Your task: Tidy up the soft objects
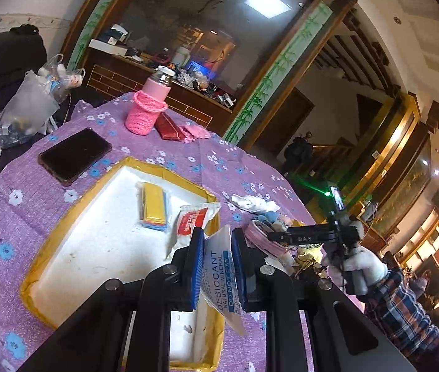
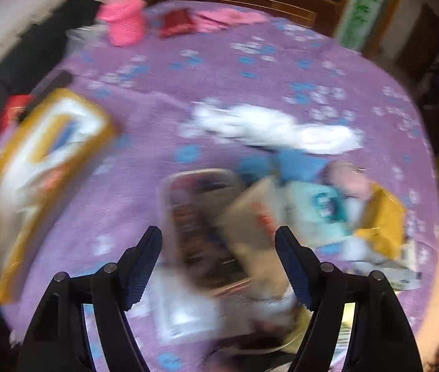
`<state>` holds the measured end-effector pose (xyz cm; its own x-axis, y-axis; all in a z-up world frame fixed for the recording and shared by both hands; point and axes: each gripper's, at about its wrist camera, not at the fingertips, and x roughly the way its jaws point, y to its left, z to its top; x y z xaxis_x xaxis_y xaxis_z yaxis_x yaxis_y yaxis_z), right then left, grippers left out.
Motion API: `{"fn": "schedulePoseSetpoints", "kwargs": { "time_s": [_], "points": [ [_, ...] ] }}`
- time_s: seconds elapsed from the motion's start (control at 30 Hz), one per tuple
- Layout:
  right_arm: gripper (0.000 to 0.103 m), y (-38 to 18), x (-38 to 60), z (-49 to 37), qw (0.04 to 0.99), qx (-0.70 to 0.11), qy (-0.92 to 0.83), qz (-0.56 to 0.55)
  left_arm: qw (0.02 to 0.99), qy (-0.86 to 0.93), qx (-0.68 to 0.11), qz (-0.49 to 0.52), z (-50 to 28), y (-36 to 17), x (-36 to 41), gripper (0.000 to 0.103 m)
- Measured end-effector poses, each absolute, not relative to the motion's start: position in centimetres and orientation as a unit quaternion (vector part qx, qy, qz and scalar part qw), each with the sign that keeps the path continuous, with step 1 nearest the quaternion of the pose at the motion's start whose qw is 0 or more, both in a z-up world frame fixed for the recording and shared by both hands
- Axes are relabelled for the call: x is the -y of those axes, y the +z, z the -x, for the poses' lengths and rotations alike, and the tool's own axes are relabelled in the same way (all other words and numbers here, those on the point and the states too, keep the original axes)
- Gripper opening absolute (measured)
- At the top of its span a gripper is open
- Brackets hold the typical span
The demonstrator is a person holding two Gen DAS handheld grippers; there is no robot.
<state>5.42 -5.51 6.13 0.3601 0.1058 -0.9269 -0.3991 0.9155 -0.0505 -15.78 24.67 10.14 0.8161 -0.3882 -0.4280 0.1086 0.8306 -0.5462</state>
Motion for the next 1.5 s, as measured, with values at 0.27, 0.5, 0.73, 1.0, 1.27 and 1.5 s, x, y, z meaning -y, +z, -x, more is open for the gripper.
{"fn": "schedulePoseSetpoints", "kwargs": {
  "time_s": [0.27, 0.5, 0.73, 1.0, 1.27, 1.5],
  "points": [
    [0.054, 7.6, 9.9, -6.0, 0.829, -0.543, 0.131, 0.016, 0.913, -0.14, -0.274, 0.266, 15.4, 9.8, -25.4, 0.018],
    [0.051, 8.7, 10.4, -5.4, 0.839, -0.531, 0.113, 0.039, 0.916, -0.144, -0.271, 0.259, 15.8, 10.1, -25.0, 0.018],
    [0.03, 7.2, 8.3, -4.8, 0.835, -0.521, 0.106, 0.143, 0.916, -0.146, -0.275, 0.254, 15.9, 10.2, -24.4, 0.018],
    [0.004, 10.8, 9.6, -3.3, 0.867, -0.471, 0.104, 0.126, 0.927, -0.119, -0.273, 0.229, 16.3, 11.3, -25.6, 0.018],
    [0.004, 18.3, 8.2, 0.3, 0.897, -0.403, 0.169, 0.061, 0.932, -0.088, -0.307, 0.172, 11.5, 11.7, -26.7, 0.018],
    [0.004, 18.2, 2.1, 1.6, 0.859, -0.424, 0.288, 0.001, 0.902, -0.069, -0.388, 0.179, 3.4, 8.1, -27.4, 0.018]
  ]
}}
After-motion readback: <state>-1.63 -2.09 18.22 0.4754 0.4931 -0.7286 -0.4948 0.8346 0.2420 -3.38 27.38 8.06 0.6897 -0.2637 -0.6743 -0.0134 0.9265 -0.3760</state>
